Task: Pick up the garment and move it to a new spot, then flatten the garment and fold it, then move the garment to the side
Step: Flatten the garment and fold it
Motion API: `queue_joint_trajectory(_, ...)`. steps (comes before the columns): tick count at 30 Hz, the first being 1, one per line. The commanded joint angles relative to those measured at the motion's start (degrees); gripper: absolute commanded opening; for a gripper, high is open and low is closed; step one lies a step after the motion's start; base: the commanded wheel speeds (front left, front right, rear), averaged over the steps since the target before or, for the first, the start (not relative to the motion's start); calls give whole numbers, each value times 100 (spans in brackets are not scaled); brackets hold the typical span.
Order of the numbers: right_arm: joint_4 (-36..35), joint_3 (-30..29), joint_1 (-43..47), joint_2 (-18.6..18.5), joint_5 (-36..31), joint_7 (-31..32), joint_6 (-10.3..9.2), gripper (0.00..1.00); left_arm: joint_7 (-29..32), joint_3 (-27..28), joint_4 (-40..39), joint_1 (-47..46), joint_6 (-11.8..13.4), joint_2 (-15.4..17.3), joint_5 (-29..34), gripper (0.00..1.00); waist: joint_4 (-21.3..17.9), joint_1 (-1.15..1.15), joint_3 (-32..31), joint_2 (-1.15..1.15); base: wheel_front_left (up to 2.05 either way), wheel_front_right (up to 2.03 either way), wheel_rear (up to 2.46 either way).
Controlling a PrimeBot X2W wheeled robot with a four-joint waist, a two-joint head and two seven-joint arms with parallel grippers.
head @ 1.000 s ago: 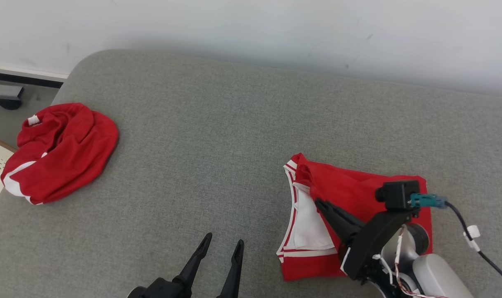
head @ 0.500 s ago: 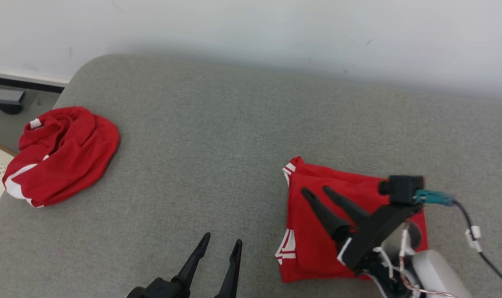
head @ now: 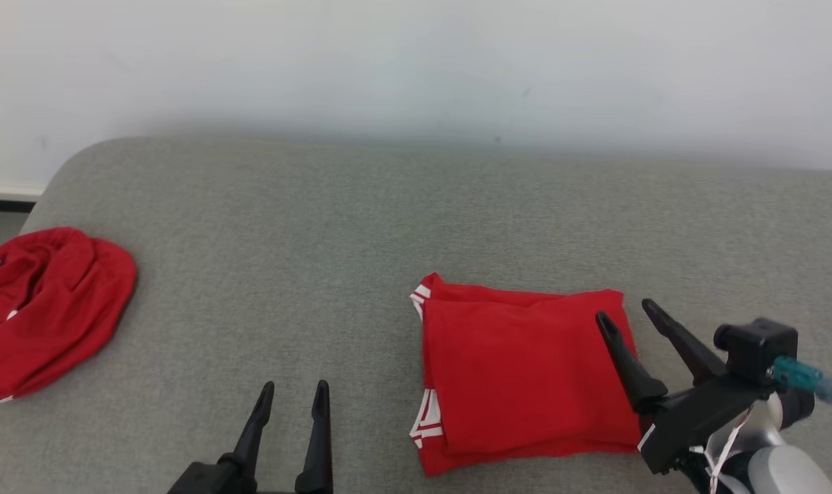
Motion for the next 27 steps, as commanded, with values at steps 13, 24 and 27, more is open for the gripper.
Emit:
queue_joint_trajectory(13, 1115, 168, 224, -8, -868, -2341, -13, 100, -20, 741, -273, 607, -59, -25, 289, 100, -648, 0, -507, 0, 0, 0, 0)
queue_joint_trajectory(24, 916, -262, 938, 500, -1326, -2575, -13, 100, -17, 1016, -546, 894, -397, -96, 1216, 100, -688, 0, -657, 0, 0, 0, 0)
queue_joint_trajectory(27, 770, -341, 1166, 609, -1434, -2569, -13, 100, -16, 1194, -488, 1050, -582, -316, 1138, 100, -694, 0, -704, 0, 0, 0, 0)
